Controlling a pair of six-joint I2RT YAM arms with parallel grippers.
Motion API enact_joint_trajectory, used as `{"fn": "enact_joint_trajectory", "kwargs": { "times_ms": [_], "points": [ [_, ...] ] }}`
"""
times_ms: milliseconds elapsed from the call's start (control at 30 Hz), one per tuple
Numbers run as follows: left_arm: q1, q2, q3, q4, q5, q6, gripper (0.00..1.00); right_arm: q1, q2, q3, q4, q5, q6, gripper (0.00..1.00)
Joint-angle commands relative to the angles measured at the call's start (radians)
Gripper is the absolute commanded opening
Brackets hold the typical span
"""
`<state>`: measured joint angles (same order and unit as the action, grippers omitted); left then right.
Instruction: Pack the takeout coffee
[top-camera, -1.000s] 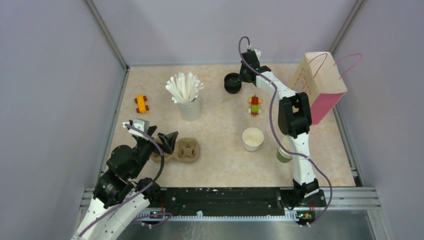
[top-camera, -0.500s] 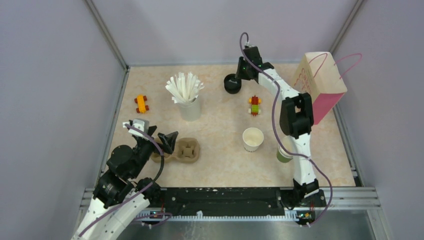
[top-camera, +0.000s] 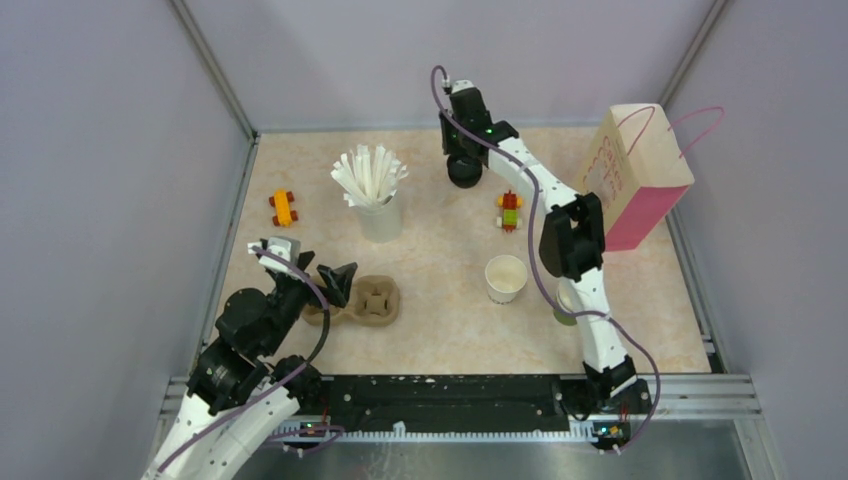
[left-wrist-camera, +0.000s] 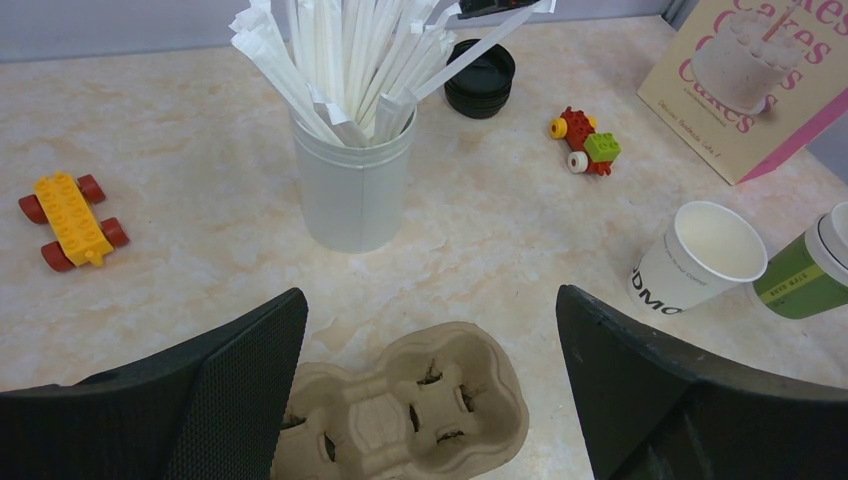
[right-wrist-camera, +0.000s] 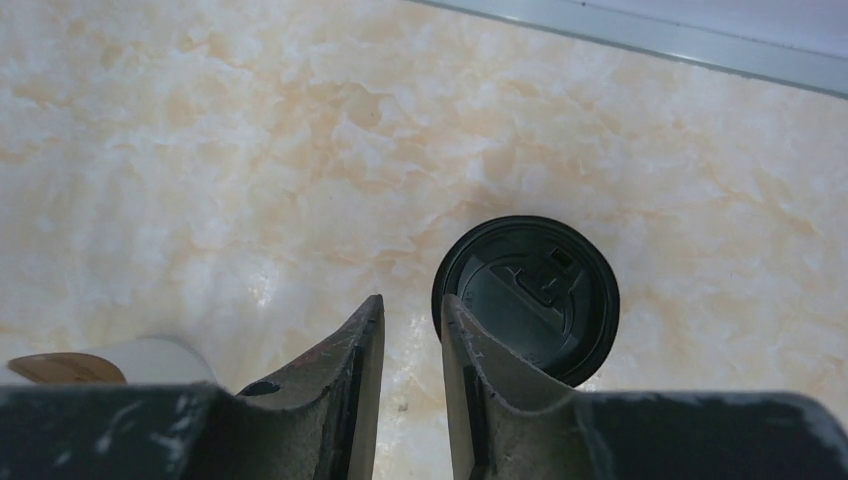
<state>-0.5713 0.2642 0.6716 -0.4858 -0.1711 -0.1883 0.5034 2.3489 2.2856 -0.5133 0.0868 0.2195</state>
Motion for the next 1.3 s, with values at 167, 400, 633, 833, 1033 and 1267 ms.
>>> {"fn": "enact_joint_trajectory", "kwargs": {
  "times_ms": [167,400,633,833,1033,1267],
  "points": [
    [-0.001,0.012,0.000,0.039,0.012,0.004,0.99,0.047,0.042,0.020,0.015,0.135,-0.074,0.27],
    [-0.001,0.015,0.000,0.039,0.009,0.003,0.99,0.058,0.075,0.021,0.017,0.184,-0.101,0.27],
    [-0.002,0.020,-0.001,0.038,0.008,0.004,0.99,0.068,0.109,0.015,0.017,0.151,-0.111,0.27],
    [-0.002,0.027,-0.001,0.039,0.011,0.004,0.99,0.075,0.118,0.011,0.016,0.184,-0.131,0.26],
    [-0.001,0.026,0.001,0.039,0.010,0.004,0.99,0.077,0.126,0.008,0.017,0.191,-0.137,0.26],
    [-0.002,0.025,0.002,0.038,0.009,0.004,0.99,0.078,0.138,0.007,0.017,0.201,-0.137,0.25]
  ]
}}
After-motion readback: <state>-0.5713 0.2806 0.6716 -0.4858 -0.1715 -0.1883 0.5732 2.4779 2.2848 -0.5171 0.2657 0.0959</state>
